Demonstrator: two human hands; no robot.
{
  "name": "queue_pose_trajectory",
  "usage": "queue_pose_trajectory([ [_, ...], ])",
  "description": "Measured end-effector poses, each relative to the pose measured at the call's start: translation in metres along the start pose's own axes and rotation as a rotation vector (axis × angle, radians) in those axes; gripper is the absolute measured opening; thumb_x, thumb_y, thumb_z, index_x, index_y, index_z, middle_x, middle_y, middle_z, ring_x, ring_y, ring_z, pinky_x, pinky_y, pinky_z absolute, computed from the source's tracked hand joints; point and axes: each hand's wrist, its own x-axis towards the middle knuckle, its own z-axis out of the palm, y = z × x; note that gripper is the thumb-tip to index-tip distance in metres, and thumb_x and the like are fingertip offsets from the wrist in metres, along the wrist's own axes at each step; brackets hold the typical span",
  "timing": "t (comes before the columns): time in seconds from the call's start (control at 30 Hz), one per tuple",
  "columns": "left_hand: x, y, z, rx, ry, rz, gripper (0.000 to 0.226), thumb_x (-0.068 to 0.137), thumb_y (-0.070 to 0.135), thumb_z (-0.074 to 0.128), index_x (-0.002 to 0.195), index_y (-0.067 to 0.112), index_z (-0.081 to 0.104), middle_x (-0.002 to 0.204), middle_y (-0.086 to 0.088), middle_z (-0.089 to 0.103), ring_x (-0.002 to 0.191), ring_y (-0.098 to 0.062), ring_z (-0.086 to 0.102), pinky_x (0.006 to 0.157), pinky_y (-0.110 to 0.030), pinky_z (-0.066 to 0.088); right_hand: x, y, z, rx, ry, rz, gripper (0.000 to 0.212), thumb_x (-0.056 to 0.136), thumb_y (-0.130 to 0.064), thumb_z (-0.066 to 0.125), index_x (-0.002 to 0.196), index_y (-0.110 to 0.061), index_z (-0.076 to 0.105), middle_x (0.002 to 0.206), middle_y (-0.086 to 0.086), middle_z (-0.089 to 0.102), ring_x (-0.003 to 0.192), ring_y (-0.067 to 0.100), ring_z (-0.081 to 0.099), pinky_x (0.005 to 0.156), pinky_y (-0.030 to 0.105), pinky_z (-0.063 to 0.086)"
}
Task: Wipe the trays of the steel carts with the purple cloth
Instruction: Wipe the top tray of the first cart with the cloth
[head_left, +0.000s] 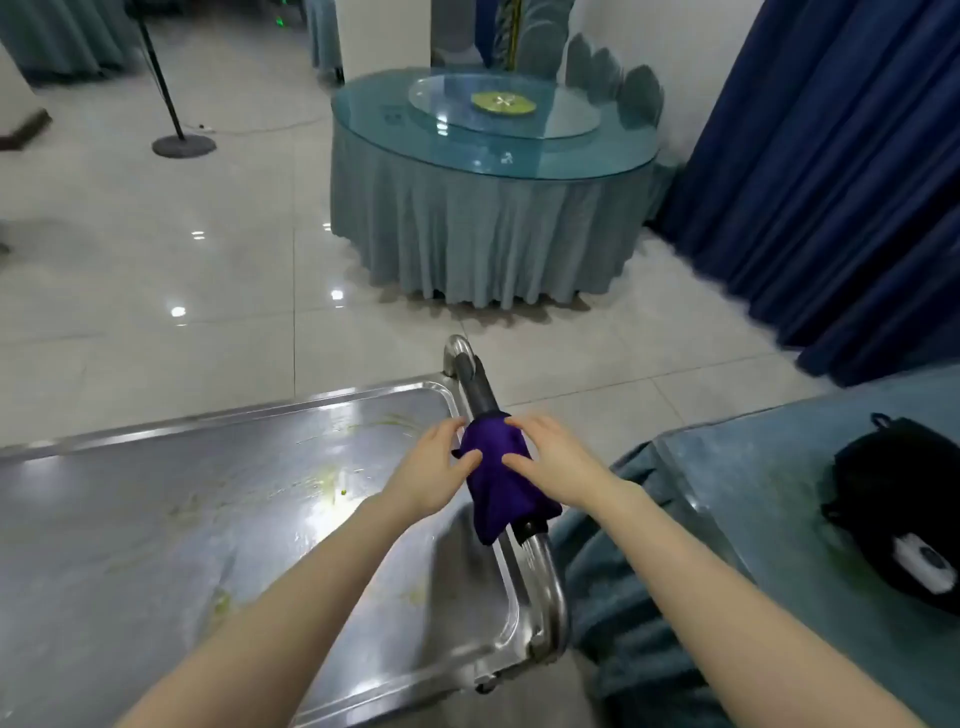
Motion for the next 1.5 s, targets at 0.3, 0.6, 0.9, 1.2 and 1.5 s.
queue_pose_trajectory([
  [0.3, 0.046, 0.000, 0.027, -0.324, 0.054, -0.226, 0.046, 0.088, 0.040, 0.064, 0.126, 0.019, 0.049, 0.108, 0.006, 0.064, 0.095, -0.015, 0.062, 0.083, -0.031, 0.052, 0.046, 0.017, 0.016, 0.310, -0.090, 0.216, 0.052, 0.096, -0.022, 0.053, 0.146, -0.017, 0.039, 0.145, 0.007, 0.045, 0.125, 0.018, 0.047, 0.102, 0.025, 0.036],
  [0.6, 0.024, 0.005, 0.001, -0.200, -0.002, -0.036, 0.021, 0.080, 0.026, 0.074, 0.084, 0.011, 0.059, 0.081, 0.000, 0.058, 0.071, -0.010, 0.053, 0.063, -0.021, 0.041, 0.044, 0.012, -0.009, 0.088, -0.081, 0.077, 0.025, 0.077, -0.023, 0.072, 0.096, -0.026, 0.057, 0.109, 0.001, 0.051, 0.103, 0.020, 0.047, 0.093, 0.032, 0.042],
  [0.9, -0.077, 0.010, -0.039, -0.259, 0.029, -0.001, 0.019, 0.080, 0.027, 0.073, 0.082, 0.038, 0.059, 0.074, 0.005, 0.068, 0.063, -0.002, 0.061, 0.056, -0.018, 0.045, -0.021, -0.064, -0.035, -0.151, -0.193, -0.206, 0.021, 0.078, -0.026, 0.065, 0.084, -0.024, 0.045, 0.081, 0.000, 0.057, 0.080, 0.024, 0.053, 0.071, 0.039, 0.045],
  [1.2, -0.177, -0.002, -0.044, -0.299, 0.186, -0.105, 0.013, 0.073, 0.039, 0.077, 0.076, 0.036, 0.065, 0.071, 0.008, 0.070, 0.062, -0.004, 0.064, 0.054, -0.014, 0.044, -0.078, -0.099, 0.001, 0.127, -0.336, -0.137, 0.019, 0.077, -0.034, 0.065, 0.076, -0.038, 0.047, 0.082, -0.017, 0.051, 0.081, 0.016, 0.055, 0.067, 0.031, 0.044],
  [1.5, -0.204, -0.098, 0.036, 0.227, 0.192, -0.235, 0.054, 0.088, 0.025, 0.060, 0.139, 0.018, 0.046, 0.145, -0.004, 0.044, 0.132, -0.024, 0.040, 0.107, -0.035, 0.035, -0.101, -0.060, 0.136, -0.165, -0.036, -0.159, 0.059, 0.094, -0.024, 0.057, 0.149, -0.025, 0.034, 0.156, 0.004, 0.026, 0.140, 0.023, 0.030, 0.116, 0.038, 0.027],
])
